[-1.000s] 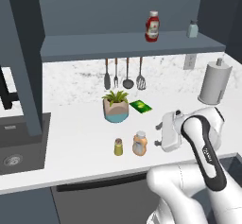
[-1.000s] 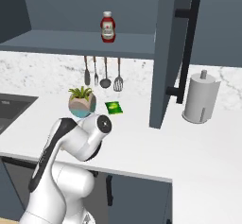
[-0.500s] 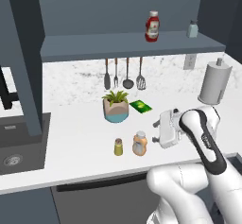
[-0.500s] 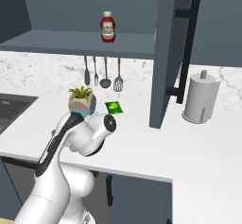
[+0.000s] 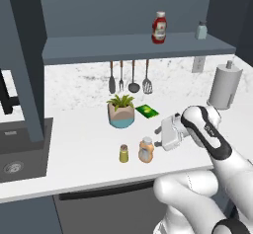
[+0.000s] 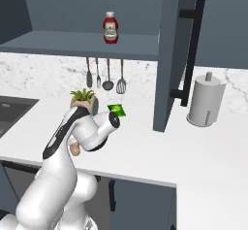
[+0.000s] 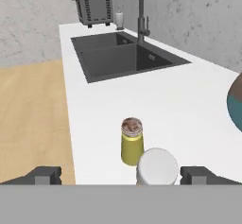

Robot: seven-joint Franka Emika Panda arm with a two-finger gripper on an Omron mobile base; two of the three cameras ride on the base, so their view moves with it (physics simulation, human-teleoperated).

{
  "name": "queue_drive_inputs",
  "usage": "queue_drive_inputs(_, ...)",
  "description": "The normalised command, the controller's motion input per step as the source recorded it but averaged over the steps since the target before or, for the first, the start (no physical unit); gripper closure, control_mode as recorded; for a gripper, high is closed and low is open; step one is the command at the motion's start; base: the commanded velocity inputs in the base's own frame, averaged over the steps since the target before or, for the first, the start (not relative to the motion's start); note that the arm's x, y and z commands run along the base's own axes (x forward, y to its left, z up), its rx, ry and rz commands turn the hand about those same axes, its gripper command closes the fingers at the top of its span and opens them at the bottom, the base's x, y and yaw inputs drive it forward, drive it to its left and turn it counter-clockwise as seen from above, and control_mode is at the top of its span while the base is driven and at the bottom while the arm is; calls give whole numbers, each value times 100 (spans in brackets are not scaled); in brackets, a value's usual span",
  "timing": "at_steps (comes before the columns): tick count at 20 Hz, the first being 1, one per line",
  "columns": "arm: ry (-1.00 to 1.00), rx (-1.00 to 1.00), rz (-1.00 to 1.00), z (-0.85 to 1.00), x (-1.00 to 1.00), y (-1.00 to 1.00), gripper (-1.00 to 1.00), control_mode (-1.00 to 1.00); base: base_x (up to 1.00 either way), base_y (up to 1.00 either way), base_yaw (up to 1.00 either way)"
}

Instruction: Put the shaker and condiment bottle from the counter next to their counterparts in the cabinet.

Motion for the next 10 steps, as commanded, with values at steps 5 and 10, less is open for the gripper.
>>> queue_drive_inputs(5,11,0,0,-29,18,5,-100,-100,0,0,0)
queue_drive_inputs(10,0,0,0,-19,20,0,-100,-100,0,0,0)
